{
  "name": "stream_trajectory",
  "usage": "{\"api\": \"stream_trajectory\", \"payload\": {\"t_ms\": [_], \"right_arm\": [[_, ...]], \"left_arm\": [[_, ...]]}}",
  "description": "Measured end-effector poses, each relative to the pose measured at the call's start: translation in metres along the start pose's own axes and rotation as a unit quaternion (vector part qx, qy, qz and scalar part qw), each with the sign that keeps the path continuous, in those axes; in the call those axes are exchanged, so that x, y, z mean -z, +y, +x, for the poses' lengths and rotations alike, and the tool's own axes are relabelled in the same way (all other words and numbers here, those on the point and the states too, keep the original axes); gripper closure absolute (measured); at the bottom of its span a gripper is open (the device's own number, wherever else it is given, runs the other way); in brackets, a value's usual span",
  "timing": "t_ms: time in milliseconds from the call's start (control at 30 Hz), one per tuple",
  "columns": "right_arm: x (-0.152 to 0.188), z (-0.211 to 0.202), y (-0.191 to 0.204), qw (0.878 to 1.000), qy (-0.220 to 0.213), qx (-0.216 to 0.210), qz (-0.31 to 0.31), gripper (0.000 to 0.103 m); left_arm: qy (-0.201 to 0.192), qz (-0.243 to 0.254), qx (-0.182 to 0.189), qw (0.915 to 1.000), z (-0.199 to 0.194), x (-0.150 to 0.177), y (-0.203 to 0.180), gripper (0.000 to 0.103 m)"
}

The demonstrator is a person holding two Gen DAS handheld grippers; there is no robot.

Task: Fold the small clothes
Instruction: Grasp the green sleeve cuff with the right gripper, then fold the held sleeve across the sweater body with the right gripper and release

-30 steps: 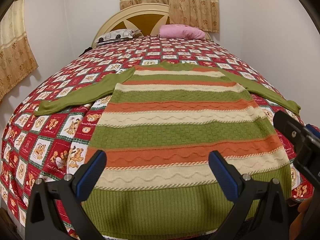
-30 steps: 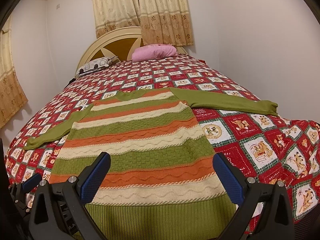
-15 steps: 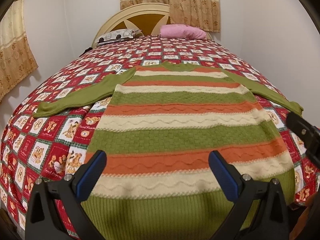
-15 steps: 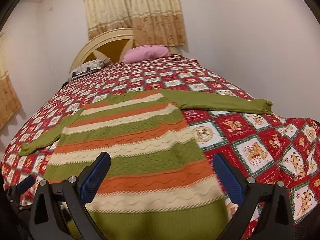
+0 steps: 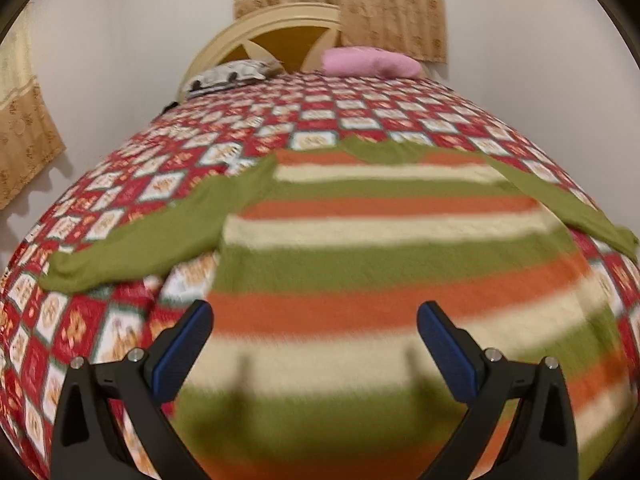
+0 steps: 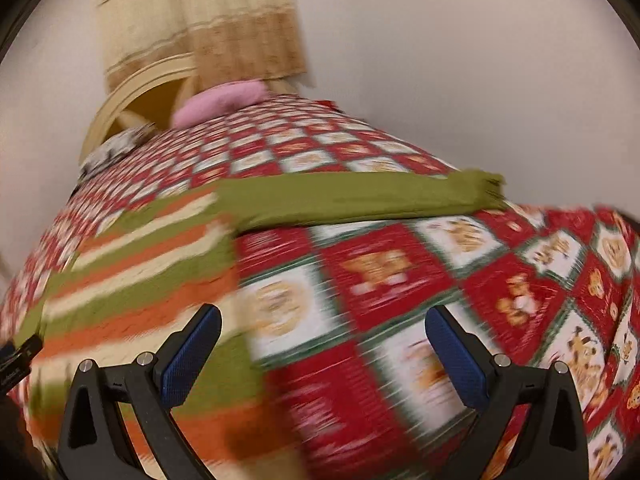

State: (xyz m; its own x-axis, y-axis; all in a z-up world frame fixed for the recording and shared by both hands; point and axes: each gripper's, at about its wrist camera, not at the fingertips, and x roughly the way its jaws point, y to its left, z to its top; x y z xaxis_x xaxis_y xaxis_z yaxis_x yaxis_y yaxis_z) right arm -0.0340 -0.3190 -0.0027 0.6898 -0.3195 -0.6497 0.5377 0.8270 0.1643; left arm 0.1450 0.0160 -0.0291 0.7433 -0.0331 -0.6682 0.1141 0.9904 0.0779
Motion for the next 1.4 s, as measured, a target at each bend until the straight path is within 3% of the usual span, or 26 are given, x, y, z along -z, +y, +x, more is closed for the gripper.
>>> {"api": "stream_trajectory", "payload": {"t_ms": [133, 200, 267, 367, 533, 600, 700, 867, 933, 1067, 1167, 1300, 1400], "right_arm": [[-0.031, 0.016, -0.068, 0.995, -0.004, 0.025, 0.092, 0.003], [-0.049, 0.025, -0.104, 0.989, -0.008, 0.036, 0.141, 0.010], [-0.064, 0.035, -0.129, 0.984, 0.002, 0.045, 0.170, 0.021], [-0.085, 0.060, -0.157, 0.975, 0.035, 0.047, 0.215, 0.021], [-0.098, 0.112, -0.165, 0.960, 0.087, 0.003, 0.265, 0.024], [-0.098, 0.137, -0.163, 0.952, 0.112, 0.019, 0.283, 0.030], [-0.107, 0.145, -0.158, 0.954, 0.087, 0.056, 0.282, 0.034], [-0.114, 0.161, -0.161, 0.959, 0.097, 0.085, 0.253, 0.092], [-0.119, 0.158, -0.164, 0.961, 0.098, 0.056, 0.254, 0.093], [-0.138, 0.129, -0.142, 0.973, 0.065, 0.047, 0.218, 0.094], [-0.157, 0.109, -0.094, 0.985, 0.050, 0.017, 0.165, 0.094], [-0.172, 0.085, 0.004, 0.996, 0.039, -0.044, 0.069, 0.094], [-0.171, 0.077, 0.084, 0.995, 0.037, -0.096, 0.005, 0.094]], "left_arm": [[-0.015, -0.015, -0.021, 0.9996, 0.030, -0.022, 0.010, 0.000], [-0.008, -0.016, -0.027, 0.9995, 0.047, -0.026, 0.014, 0.000], [0.008, -0.020, -0.030, 0.9993, 0.062, -0.025, 0.017, 0.000], [0.060, -0.037, -0.015, 0.9974, 0.083, -0.018, 0.022, 0.000], [0.080, -0.068, 0.006, 0.9945, 0.086, -0.013, 0.029, 0.000], [0.089, -0.076, 0.011, 0.9930, 0.090, -0.013, 0.031, 0.000], [0.090, -0.081, 0.015, 0.9925, 0.090, -0.012, 0.031, 0.000], [0.093, -0.087, 0.020, 0.9917, 0.096, -0.015, 0.032, 0.000], [0.092, -0.087, 0.021, 0.9917, 0.096, -0.014, 0.033, 0.000], [0.089, -0.091, 0.025, 0.9915, 0.095, -0.014, 0.036, 0.000], [0.083, -0.103, 0.029, 0.9907, 0.093, -0.014, 0.040, 0.000], [0.062, -0.153, 0.033, 0.9858, 0.087, -0.013, 0.058, 0.000], [0.044, -0.183, 0.025, 0.9819, 0.081, -0.010, 0.070, 0.000]]}}
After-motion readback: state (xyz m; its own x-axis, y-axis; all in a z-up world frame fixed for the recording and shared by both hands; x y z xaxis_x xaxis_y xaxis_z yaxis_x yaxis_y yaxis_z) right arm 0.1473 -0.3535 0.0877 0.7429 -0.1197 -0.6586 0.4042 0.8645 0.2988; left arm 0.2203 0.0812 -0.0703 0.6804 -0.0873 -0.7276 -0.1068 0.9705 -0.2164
